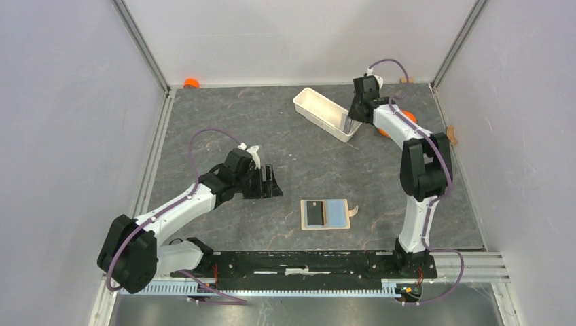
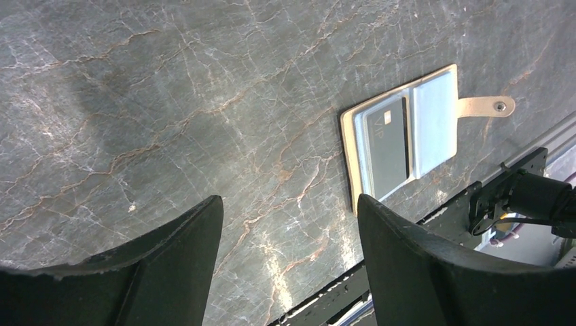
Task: Put the credit cards into the card holder
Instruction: Pick up the credit card from the storage box.
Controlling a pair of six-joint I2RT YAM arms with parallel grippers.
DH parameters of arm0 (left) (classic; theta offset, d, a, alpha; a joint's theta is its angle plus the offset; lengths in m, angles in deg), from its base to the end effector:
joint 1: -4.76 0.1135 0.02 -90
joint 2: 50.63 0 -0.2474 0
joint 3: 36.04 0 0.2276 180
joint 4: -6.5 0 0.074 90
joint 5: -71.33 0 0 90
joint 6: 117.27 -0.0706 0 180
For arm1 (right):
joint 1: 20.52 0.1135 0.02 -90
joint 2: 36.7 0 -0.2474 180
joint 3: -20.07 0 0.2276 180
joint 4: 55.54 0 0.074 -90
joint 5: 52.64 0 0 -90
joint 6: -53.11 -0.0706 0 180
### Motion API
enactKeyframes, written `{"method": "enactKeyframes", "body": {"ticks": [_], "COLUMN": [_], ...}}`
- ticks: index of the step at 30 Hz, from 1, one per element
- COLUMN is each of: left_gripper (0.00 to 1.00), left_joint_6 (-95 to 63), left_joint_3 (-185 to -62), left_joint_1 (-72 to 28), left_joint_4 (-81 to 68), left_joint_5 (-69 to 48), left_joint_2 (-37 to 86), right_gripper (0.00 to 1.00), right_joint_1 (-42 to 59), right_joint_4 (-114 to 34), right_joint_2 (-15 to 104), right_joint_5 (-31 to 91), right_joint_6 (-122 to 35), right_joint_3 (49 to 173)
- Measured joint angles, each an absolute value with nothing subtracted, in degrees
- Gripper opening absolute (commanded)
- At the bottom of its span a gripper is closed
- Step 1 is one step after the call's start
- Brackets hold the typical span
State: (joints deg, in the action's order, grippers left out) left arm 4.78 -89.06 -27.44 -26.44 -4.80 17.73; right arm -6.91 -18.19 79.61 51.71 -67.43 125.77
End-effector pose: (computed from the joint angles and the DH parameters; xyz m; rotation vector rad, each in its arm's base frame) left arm 0.1967 -0.1439 0.1769 0.1210 2.5394 -0.7762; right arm 0.4402 0.0886 0.1876 0.4627 2.3294 0.0658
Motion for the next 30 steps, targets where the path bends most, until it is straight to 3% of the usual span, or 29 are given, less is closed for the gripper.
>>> {"method": "enactKeyframes", "body": {"ticks": [10,23,30], "left_gripper": [0.76,0.77,0.77], "left_joint_6": [4.78,13.96,19.51], "left_joint_3": [-89.21,-85.56,-83.11], "left_joint_1": [-27.46,-30.72,-35.20], "left_joint_4": [-24.64,-0.84,9.30], "left_joint_5": [-0.21,10.63,11.90], "left_joint_2": [12.46,1.95,5.78], "right_gripper": [0.00,0.00,0.00], "right_joint_1": [-7.05,-2.28,3.84], "right_joint_4": [-19.50,-35.35,-50.04], "right_joint_2": [57.51,27.87,15.55], "right_joint_5": [47.14,9.48,0.28], "right_joint_6": [-61.94,-63.47,-73.94], "right_joint_3": [120.26,78.71,68.48]}}
